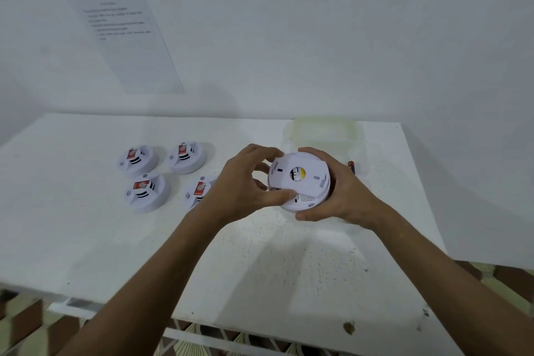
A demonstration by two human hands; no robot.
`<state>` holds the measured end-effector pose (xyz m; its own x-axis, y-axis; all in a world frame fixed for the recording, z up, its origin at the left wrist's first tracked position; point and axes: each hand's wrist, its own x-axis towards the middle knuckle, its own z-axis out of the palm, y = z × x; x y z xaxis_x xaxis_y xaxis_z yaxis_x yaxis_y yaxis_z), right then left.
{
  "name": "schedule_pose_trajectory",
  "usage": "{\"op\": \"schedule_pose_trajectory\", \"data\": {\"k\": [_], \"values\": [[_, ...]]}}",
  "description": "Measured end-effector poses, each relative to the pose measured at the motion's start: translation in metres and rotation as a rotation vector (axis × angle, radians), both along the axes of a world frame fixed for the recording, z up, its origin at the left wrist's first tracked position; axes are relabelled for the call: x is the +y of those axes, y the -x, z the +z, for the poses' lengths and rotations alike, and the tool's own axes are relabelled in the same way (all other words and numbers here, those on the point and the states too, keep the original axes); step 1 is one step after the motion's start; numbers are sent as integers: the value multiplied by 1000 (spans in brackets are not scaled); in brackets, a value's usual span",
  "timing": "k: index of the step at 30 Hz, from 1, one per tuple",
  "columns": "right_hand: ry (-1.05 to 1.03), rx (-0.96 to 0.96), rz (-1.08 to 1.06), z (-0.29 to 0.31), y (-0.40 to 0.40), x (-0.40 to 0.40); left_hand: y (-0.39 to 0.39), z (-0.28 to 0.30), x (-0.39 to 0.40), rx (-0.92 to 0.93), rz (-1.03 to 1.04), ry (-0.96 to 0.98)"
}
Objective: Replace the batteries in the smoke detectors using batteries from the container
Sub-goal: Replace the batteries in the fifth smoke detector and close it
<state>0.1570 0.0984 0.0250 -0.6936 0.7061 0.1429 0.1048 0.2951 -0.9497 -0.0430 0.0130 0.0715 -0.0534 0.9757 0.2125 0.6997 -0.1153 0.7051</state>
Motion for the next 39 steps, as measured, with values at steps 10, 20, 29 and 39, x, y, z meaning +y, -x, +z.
{"op": "schedule_pose_trajectory", "data": {"k": [10,20,29,39], "values": [[78,-18,53,-4,-16,11,15,-10,-1,29,39,0],[130,-36,36,-9,-35,22,30,-86,-38,175,411,169],[97,-84,46,-8,-26,26,18,-71,-30,158,301,242],[5,-108,89,-2,-16,19,-10,-10,7,-58,-13,195]]}}
